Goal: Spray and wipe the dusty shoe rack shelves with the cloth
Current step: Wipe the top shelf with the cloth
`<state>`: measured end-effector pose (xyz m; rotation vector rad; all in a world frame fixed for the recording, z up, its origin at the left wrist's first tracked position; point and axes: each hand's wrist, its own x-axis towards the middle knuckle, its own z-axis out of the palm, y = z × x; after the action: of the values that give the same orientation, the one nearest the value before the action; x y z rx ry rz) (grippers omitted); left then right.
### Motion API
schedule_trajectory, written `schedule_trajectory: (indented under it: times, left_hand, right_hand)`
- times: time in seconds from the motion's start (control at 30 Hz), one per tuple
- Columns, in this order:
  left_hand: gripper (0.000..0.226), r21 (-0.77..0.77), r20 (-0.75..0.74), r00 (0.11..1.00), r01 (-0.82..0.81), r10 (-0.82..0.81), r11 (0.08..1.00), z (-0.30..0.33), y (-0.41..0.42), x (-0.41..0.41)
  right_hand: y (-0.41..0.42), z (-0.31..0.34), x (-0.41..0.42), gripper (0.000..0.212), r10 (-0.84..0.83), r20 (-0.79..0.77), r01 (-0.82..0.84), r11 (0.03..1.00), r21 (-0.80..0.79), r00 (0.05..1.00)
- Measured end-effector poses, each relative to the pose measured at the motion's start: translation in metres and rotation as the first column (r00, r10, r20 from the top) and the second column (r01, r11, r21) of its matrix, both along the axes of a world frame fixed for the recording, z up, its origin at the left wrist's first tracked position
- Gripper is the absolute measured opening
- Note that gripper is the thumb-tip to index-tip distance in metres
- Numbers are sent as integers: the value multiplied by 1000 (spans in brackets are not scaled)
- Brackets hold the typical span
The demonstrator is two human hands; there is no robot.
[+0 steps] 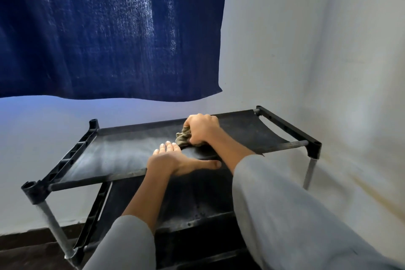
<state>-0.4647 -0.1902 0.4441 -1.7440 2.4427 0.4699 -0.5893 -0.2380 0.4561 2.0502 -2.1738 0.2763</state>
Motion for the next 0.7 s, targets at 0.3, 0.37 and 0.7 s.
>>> schedule_trajectory:
  times: [0.3,0.37,0.7]
  left_hand:
    - [163,42,-47,999,18,-16,999,-1,0,-7]
    - [166,46,-55,998,11,-9,999,-2,-1,-6]
    - [159,29,-54,998,12,-10,1000,-1,-2,0]
  right_hand:
    - [12,0,-113,34,-438,225,465,881,-87,871]
    - [7,1,-100,29,-452,225,485,866,-121,863]
    - [-15,-2,8,32,-221,148,230,972,-50,964]
